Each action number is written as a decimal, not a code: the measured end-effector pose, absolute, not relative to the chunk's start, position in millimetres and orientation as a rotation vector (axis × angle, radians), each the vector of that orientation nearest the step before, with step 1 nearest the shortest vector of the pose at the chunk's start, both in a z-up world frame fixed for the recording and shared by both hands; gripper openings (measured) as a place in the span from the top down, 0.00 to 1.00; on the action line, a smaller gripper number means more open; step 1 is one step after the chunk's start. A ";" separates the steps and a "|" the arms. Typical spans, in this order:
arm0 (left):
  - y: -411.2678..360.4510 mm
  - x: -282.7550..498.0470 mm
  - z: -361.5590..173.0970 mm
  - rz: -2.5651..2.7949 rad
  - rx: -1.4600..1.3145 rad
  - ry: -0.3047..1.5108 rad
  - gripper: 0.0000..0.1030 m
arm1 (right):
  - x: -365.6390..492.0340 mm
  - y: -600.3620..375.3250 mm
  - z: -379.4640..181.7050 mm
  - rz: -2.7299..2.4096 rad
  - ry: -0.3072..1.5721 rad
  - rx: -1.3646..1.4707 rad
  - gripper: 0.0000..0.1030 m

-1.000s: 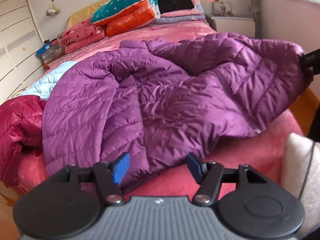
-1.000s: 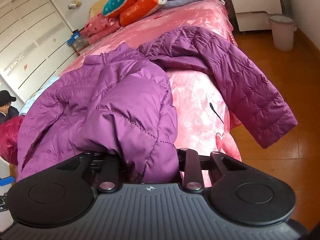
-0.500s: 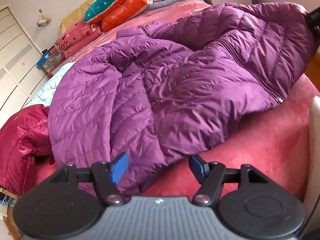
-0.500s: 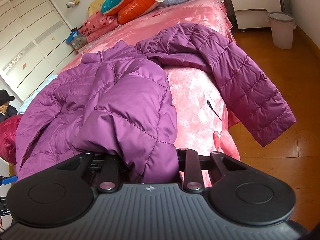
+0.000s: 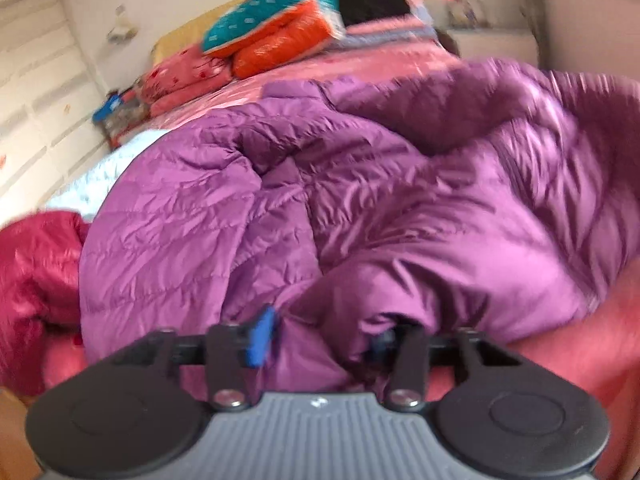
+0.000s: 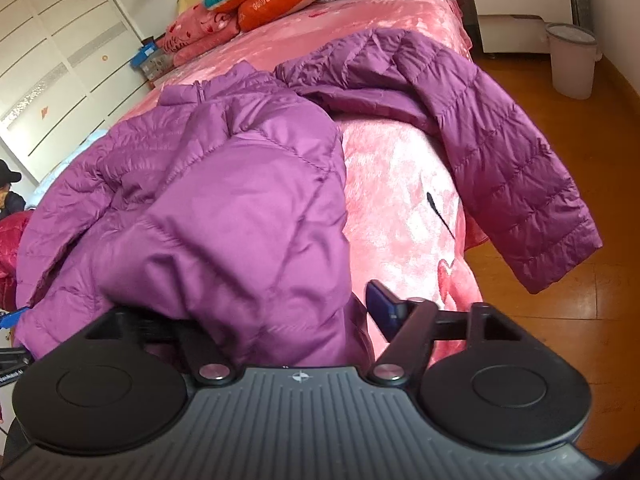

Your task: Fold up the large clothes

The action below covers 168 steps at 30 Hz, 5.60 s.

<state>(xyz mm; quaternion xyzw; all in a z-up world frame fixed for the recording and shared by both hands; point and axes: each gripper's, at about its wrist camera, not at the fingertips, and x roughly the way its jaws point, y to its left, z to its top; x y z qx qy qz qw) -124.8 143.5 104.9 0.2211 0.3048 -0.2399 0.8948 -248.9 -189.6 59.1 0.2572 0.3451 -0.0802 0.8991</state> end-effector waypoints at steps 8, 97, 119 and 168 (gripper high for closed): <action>171.1 -134.7 153.8 -0.447 0.144 0.566 0.88 | -241.6 -180.2 65.9 -0.147 0.669 0.485 0.68; 11.3 -52.0 173.3 -0.638 0.128 0.640 0.53 | -251.2 -186.6 149.9 -0.226 0.530 0.471 0.00; 27.1 56.1 34.6 -0.267 0.271 0.547 0.47 | -143.1 -186.4 69.1 -0.135 0.530 0.239 0.00; 15.9 58.2 20.0 -0.242 0.370 0.520 0.42 | -283.5 -422.6 -148.1 -0.662 0.070 1.925 0.00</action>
